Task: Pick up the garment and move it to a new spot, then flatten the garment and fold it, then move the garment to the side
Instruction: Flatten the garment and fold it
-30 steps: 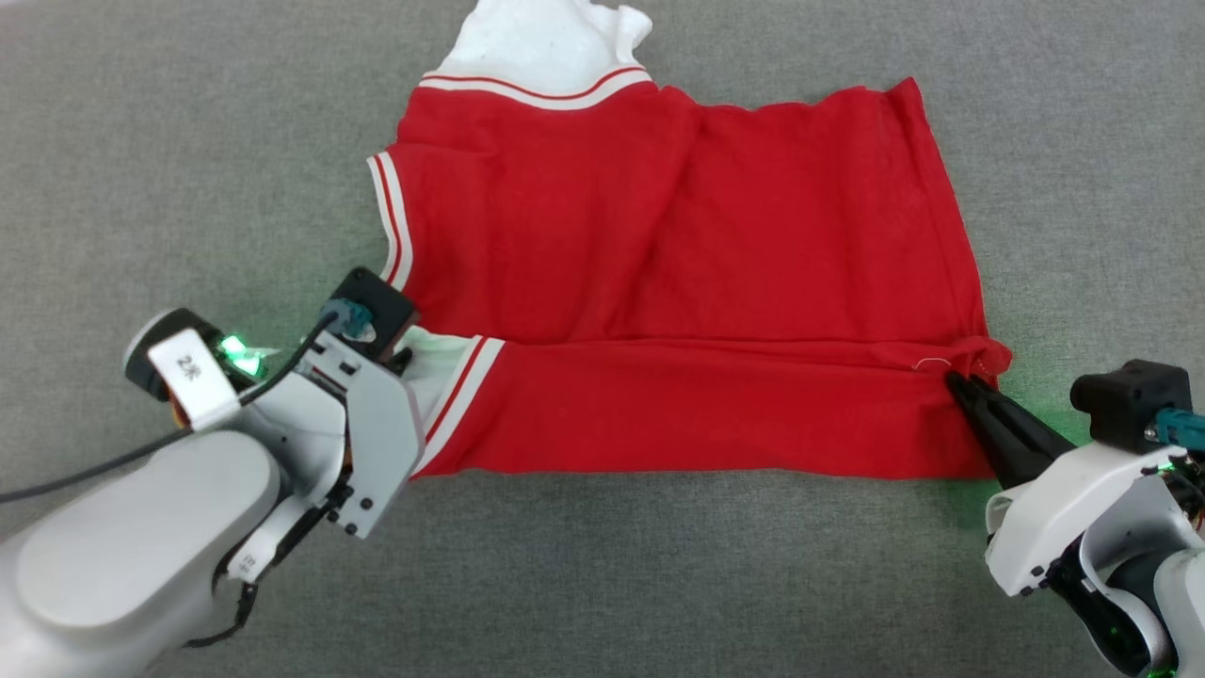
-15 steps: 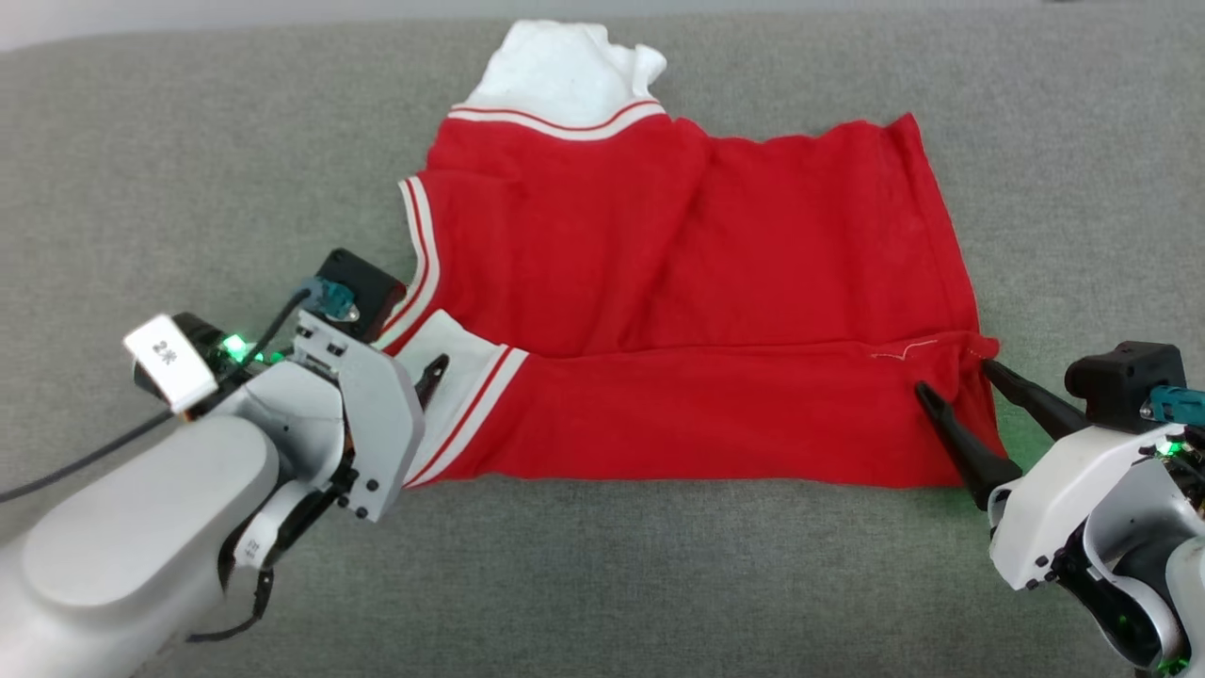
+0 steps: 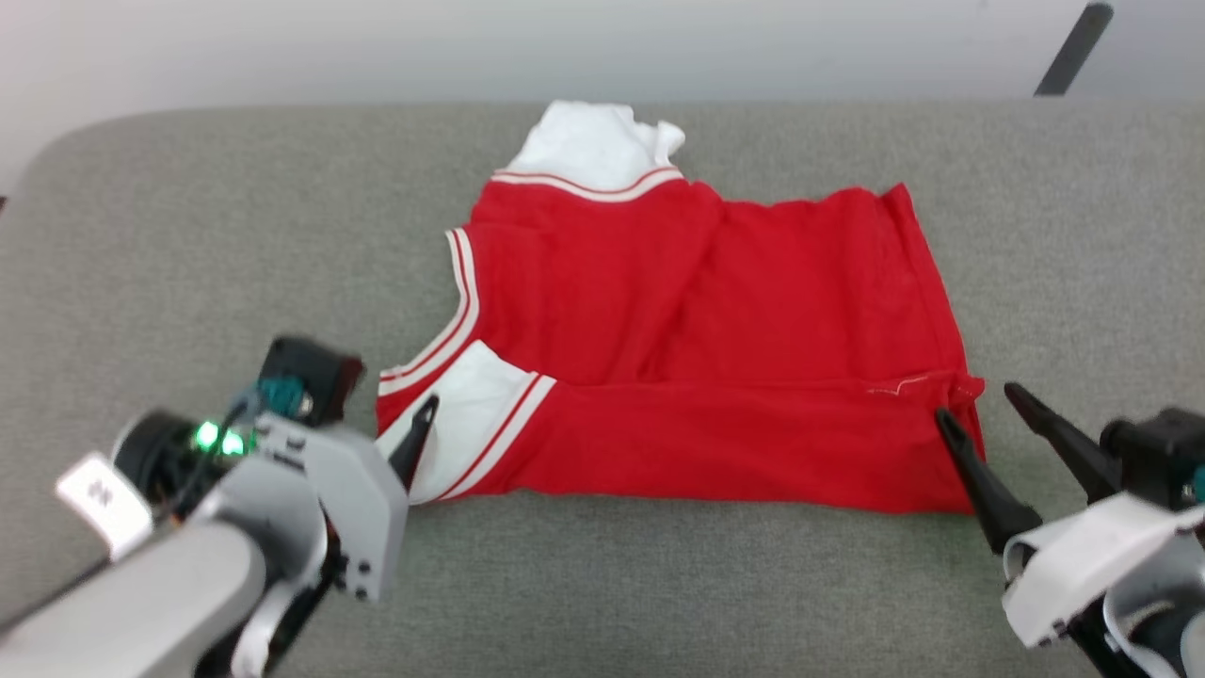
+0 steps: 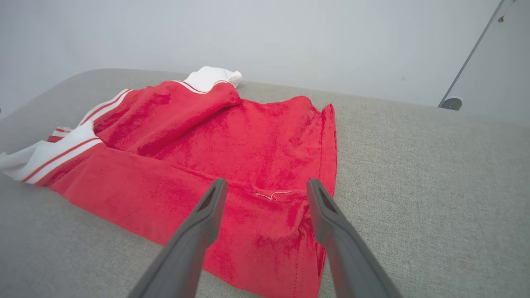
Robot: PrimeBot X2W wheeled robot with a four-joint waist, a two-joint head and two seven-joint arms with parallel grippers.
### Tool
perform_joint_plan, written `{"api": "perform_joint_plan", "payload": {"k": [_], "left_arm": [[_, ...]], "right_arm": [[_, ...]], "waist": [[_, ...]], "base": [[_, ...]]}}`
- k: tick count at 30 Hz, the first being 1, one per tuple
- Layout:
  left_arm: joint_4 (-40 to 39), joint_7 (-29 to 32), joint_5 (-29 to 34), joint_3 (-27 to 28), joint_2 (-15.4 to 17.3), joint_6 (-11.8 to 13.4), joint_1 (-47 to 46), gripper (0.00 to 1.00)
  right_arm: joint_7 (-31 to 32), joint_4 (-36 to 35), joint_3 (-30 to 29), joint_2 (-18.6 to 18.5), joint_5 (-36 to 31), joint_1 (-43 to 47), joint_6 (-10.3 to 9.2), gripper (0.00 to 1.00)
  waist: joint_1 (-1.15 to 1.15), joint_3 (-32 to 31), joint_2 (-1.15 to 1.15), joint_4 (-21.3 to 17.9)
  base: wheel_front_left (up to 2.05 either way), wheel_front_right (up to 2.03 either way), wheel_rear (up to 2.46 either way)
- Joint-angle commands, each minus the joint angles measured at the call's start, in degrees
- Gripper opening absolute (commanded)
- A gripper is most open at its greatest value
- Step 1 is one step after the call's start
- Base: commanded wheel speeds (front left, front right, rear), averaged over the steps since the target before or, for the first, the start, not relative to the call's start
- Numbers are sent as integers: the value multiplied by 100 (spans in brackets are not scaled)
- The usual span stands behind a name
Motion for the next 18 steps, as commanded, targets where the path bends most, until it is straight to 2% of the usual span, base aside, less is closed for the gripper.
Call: {"api": "perform_joint_plan", "payload": {"k": [1,5,9,14,18], "left_arm": [[-84,-49,-22,19,36,103,142,100],[-473,-261,-162,117,210,559,611,100],[-803,-435,-375,219,348,864,1019,100],[-940,-482,-547,301,528,951,1248,100],[-847,-368,-742,364,623,818,1249,100]], "right_arm": [[-93,-56,-30,19,-69,113,-6,100],[-512,-246,-214,165,-274,447,-6,100],[-792,-441,-422,361,-438,774,-6,100],[-885,-639,-660,622,-524,1088,-6,100],[-869,-737,-802,778,-551,1201,-6,100]], "waist": [[0,-193,0,78],[0,-389,0,103],[0,-500,0,76],[0,-522,0,-44],[0,-453,0,-200]], "base": [[0,0,0],[0,0,0],[0,0,0],[0,0,0],[0,0,0]]}}
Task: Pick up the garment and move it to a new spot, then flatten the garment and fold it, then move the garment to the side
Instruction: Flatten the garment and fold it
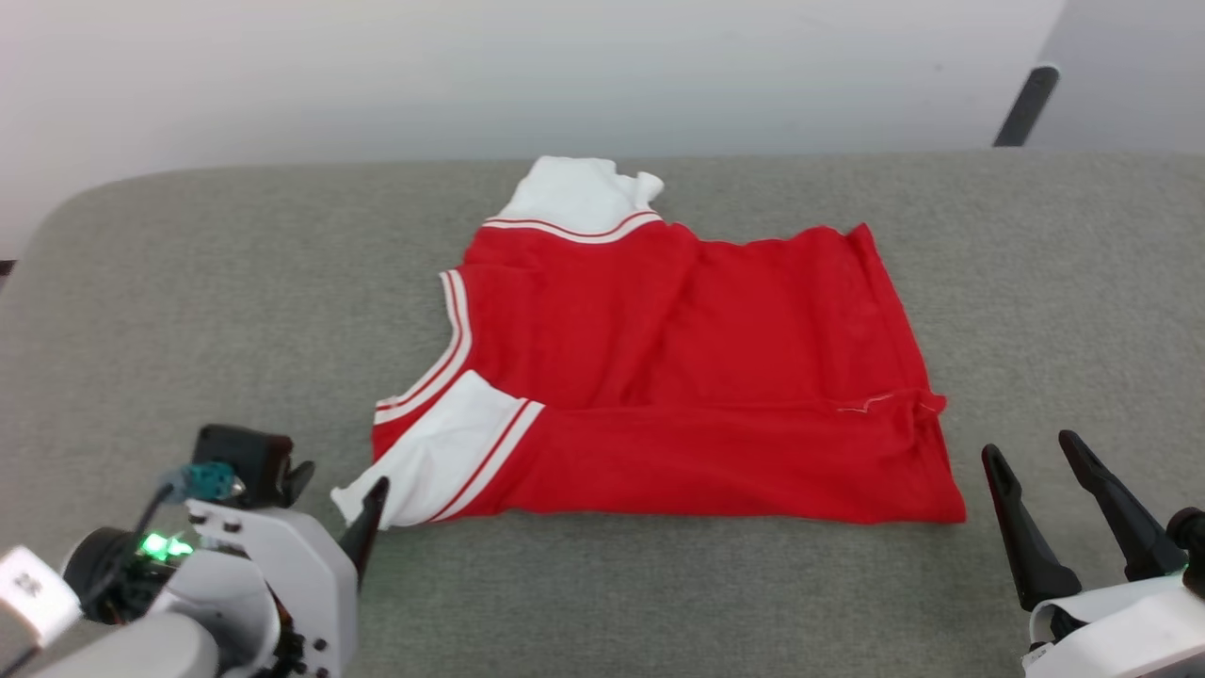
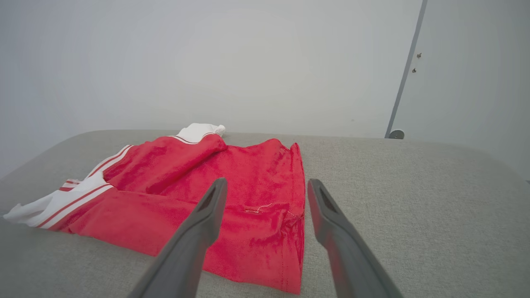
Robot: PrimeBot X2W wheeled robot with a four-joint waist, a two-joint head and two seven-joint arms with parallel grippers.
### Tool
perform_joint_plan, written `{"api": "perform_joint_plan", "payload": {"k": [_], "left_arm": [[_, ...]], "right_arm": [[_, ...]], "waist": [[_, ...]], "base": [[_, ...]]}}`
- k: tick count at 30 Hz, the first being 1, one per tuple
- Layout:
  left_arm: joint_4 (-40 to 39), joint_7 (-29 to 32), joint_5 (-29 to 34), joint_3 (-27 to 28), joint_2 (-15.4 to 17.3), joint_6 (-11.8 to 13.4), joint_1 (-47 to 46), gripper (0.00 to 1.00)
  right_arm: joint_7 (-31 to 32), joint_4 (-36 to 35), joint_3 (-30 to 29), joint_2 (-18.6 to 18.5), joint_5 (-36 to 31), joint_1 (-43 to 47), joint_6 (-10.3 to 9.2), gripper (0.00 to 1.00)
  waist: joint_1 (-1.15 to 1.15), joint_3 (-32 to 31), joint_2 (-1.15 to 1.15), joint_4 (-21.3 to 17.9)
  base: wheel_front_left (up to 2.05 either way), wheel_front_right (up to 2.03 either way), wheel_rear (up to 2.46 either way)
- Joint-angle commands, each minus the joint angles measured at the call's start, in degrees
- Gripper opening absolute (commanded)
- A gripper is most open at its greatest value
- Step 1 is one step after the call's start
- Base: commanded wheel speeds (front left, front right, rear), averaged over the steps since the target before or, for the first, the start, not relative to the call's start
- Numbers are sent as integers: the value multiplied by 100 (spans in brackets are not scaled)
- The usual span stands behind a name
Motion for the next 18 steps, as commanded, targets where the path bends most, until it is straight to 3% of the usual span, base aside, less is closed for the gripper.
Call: {"api": "perform_joint_plan", "payload": {"k": [1,10,18], "left_arm": [[71,39,-73,31,28,-54,13,100],[1047,679,-925,235,-67,-715,-227,100],[1577,1186,-1156,198,-203,-1011,-520,100]], "right_arm": [[3,-20,-40,28,-45,31,-6,100],[-49,-19,-30,103,23,-126,-6,100],[-128,17,-16,200,81,-279,-6,100]], "waist": [[0,75,0,-110],[0,482,0,-386],[0,830,0,-549]], "base": [[0,0,0],[0,0,0],[0,0,0]]}}
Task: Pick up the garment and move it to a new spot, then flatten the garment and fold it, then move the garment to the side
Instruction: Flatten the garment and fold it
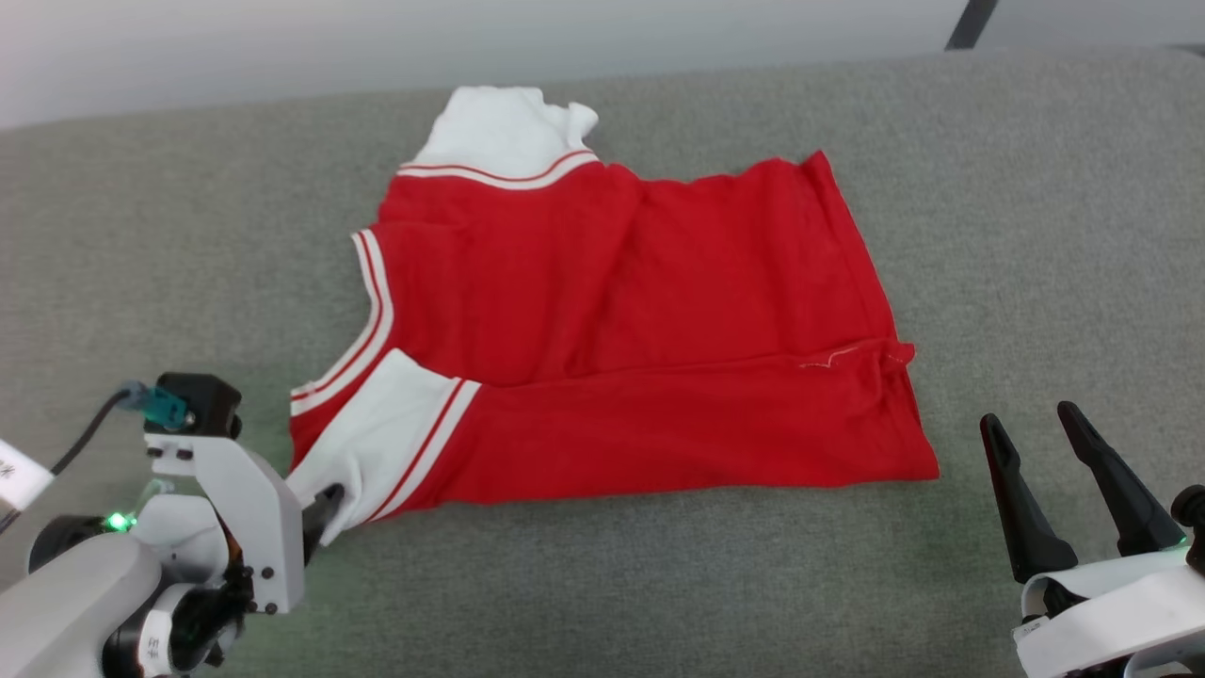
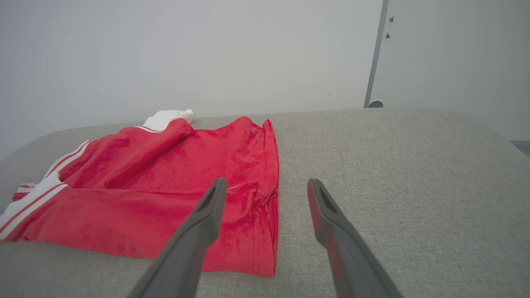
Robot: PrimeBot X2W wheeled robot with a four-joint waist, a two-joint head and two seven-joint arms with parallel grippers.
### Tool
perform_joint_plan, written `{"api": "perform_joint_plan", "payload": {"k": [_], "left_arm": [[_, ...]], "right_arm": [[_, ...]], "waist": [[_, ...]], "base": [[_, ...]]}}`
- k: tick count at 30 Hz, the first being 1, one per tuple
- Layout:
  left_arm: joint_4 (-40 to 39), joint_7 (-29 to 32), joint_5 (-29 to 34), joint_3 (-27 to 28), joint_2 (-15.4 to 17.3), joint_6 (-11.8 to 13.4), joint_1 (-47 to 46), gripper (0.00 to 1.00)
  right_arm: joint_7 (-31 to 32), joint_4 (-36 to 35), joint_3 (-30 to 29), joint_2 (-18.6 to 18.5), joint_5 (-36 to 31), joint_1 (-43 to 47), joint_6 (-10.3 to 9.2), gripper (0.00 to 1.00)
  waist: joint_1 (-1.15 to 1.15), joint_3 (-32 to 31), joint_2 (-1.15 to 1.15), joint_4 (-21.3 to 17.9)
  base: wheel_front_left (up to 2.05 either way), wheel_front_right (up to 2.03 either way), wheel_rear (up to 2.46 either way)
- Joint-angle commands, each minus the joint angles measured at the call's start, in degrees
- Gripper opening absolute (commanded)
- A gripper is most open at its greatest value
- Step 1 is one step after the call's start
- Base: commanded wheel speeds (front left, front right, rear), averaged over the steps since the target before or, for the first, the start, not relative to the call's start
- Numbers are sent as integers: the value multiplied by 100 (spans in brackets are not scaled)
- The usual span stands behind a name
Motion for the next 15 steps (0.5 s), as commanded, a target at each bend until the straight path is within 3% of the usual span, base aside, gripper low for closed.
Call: {"api": "perform_joint_plan", "payload": {"k": [1,9,10,12,15], "left_arm": [[96,63,-70,-6,-57,-31,-39,100],[510,473,-373,-116,-377,-89,-13,100],[535,518,-389,-136,-406,-87,-10,96],[562,623,-445,-184,-480,-121,10,68],[590,695,-533,-192,-595,-177,0,0]], "right_arm": [[-36,24,11,34,31,-78,-6,100],[-51,99,20,49,74,-215,-6,100],[-47,106,16,43,78,-224,-6,100],[-23,115,1,44,86,-231,-6,100],[72,142,15,30,124,-258,-6,100]], "waist": [[0,159,0,-101],[0,308,0,-134],[0,315,0,-130],[0,322,0,-120],[0,317,0,-102]], "base": [[0,0,0],[0,0,0],[0,0,0],[0,0,0],[0,0,0]]}}
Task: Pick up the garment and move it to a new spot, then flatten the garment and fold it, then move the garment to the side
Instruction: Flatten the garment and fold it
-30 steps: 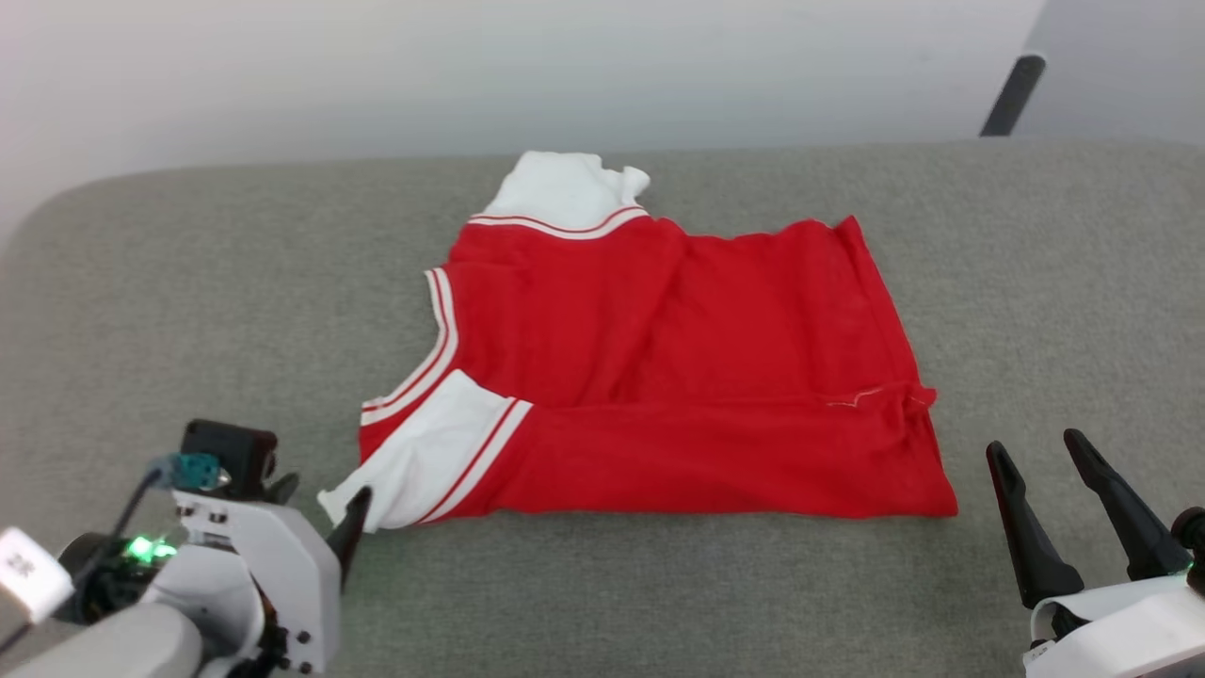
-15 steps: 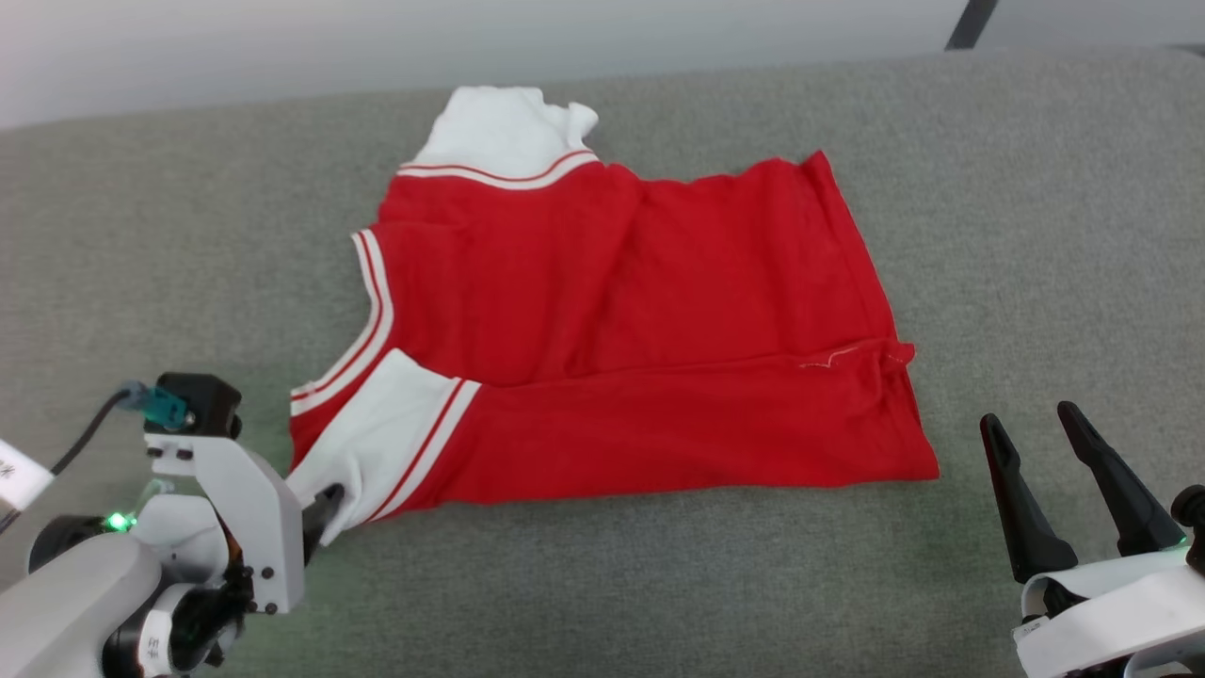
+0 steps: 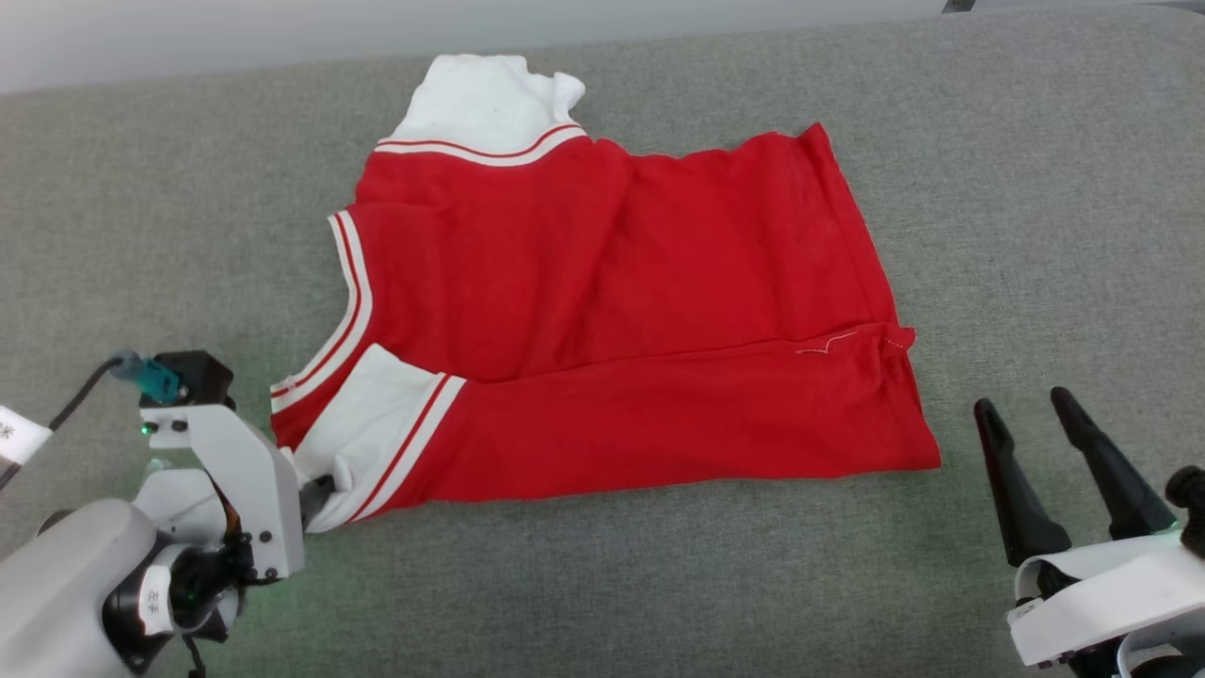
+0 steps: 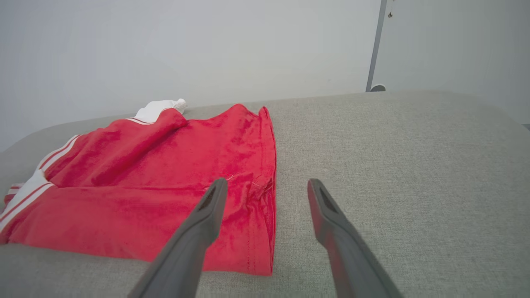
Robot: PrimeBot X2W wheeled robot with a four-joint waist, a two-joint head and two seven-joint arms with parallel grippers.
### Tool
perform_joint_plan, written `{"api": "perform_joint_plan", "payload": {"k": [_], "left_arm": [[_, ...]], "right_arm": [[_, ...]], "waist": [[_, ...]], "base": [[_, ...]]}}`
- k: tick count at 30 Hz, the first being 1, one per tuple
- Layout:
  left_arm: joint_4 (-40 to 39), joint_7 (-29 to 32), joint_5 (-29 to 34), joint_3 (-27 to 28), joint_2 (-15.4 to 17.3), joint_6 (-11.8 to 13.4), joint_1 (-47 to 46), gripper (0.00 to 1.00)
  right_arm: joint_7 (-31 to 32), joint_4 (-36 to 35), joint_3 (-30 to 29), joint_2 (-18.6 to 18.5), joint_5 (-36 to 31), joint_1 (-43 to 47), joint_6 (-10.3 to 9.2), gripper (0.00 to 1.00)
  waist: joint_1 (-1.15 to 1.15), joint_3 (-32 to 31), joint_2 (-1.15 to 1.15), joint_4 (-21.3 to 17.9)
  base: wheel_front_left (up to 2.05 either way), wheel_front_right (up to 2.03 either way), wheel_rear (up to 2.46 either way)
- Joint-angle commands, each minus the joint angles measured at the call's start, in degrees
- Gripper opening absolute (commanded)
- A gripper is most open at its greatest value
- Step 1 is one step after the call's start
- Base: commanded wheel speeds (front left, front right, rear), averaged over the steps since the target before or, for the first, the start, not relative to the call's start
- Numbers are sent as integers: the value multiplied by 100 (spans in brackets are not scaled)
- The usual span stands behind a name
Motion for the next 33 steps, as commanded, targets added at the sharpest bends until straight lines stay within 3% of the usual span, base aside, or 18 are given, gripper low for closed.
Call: {"api": "perform_joint_plan", "payload": {"k": [1,10,21,33], "left_arm": [[86,97,-75,-203,-274,-76,189,0],[201,12,-52,-175,-381,-162,131,0],[328,-40,134,-304,-713,-367,-56,0],[663,-136,227,-384,-1047,-626,-191,0]], "right_arm": [[70,17,31,-36,52,-58,-6,100],[1291,95,175,-316,351,-197,-6,100],[2805,506,87,-593,432,-558,-6,100],[3380,1283,341,-635,340,-894,-6,100]], "waist": [[0,-6,0,13],[0,-40,0,85],[0,2,0,504],[0,68,0,780]], "base": [[0,0,0],[0,0,0],[0,0,0],[0,0,0]]}}
